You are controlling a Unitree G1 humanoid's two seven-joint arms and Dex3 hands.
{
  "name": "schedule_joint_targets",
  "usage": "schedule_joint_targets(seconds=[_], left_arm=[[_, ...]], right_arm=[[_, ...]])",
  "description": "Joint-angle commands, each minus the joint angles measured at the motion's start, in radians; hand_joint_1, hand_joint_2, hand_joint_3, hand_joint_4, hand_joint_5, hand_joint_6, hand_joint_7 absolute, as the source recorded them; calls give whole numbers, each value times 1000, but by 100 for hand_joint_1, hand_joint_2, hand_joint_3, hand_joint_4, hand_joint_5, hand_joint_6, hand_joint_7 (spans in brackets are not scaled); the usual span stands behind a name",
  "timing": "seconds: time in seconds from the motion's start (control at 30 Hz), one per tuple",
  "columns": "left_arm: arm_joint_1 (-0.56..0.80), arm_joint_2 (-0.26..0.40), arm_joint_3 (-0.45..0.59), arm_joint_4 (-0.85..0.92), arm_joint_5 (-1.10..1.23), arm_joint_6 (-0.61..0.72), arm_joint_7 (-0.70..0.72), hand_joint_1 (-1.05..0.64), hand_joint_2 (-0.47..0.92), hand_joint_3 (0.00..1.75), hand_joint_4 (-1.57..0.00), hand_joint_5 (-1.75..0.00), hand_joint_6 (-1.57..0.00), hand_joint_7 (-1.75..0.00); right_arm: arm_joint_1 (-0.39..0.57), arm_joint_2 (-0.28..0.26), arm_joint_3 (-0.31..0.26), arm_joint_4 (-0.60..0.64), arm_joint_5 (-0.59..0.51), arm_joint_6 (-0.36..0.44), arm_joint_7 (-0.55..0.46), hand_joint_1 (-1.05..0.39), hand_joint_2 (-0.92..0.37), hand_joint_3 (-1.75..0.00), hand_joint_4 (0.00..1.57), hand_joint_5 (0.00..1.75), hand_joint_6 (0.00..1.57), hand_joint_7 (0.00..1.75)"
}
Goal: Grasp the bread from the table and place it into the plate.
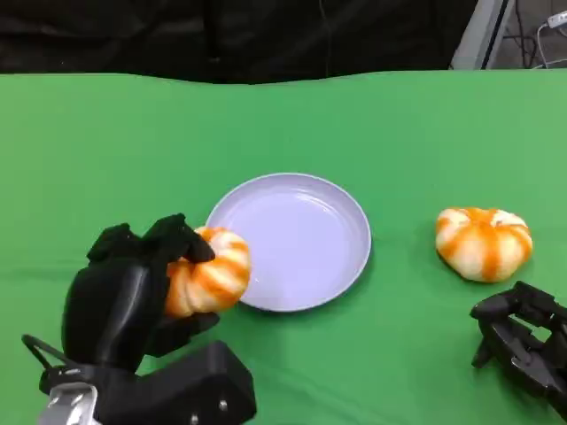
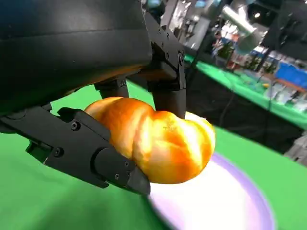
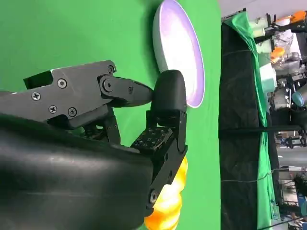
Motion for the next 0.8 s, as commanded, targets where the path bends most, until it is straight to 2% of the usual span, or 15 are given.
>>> schedule_joint_targets(seconds=[0.03,0.17,0.3,0.57,0.8], left_arm=[[13,10,0,-102,47,-7,-25,-6,81,1,-60,-175,-45,-167],[-36,1,-4,-94,40,-63,-14,-5,81,0,-59,-175,-45,-168],[-119,8,-12,-2,-23,-139,-49,-3,81,1,-55,-175,-48,-159],[-274,-17,-45,304,-83,-290,-18,-1,81,0,-53,-171,-56,-146],[-406,-40,-79,586,-69,-408,65,0,83,1,-48,-175,-54,-150]], right_arm=[[-4,-5,-3,-4,11,3,-5,-26,-92,-45,64,170,76,104],[-8,-6,-2,3,10,-1,-2,-25,-92,-45,63,170,76,104],[-12,-5,-4,15,13,-9,5,-25,-92,-45,62,169,76,104],[-11,-1,1,20,3,-23,-5,-26,-92,-44,63,169,77,104],[-8,2,2,14,4,-19,-8,-26,-92,-45,64,168,78,103]])
